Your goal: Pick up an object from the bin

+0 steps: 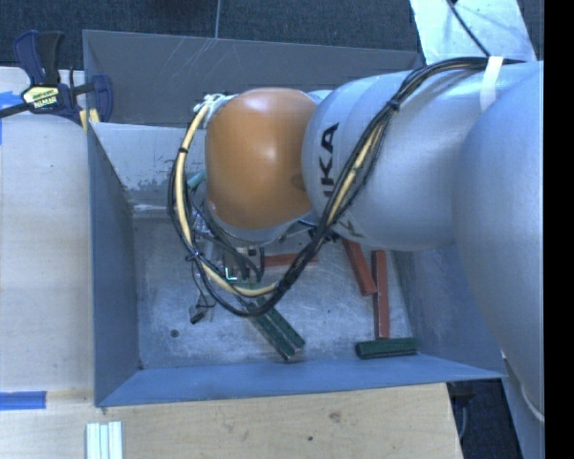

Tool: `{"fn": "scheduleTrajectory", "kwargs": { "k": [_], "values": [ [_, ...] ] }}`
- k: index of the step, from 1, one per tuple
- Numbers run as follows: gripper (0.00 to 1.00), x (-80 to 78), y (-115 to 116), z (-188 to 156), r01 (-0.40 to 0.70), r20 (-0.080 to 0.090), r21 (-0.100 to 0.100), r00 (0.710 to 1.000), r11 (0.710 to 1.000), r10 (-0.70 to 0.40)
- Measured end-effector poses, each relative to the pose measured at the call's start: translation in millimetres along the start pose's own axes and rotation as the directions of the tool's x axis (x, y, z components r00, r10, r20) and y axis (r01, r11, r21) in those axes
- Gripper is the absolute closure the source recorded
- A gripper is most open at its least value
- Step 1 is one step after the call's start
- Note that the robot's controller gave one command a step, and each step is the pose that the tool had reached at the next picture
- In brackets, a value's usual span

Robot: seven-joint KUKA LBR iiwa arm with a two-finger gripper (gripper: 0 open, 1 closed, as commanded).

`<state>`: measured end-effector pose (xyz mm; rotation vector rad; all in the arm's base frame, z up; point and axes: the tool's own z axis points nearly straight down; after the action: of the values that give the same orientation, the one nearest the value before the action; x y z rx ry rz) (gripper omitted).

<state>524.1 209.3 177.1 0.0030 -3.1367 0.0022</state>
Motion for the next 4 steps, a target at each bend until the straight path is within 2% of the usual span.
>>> {"fn": "scheduleTrajectory", "kwargs": {
  "k": [1,2,3,4],
  "values": [
    [0.0,-15.4,-61,76,0.538,0.002,0.001,0.843,0.843,-0.538],
    [0.0,38.4,-123,103,0.59,0.001,0.003,0.807,0.807,-0.59],
    [0.0,-8.9,-195,107,0.559,0.009,0.008,0.829,0.829,-0.559],
    [0.0,-14.0,-163,107,0.606,0.011,0.004,0.796,0.796,-0.606]
  ]
}}
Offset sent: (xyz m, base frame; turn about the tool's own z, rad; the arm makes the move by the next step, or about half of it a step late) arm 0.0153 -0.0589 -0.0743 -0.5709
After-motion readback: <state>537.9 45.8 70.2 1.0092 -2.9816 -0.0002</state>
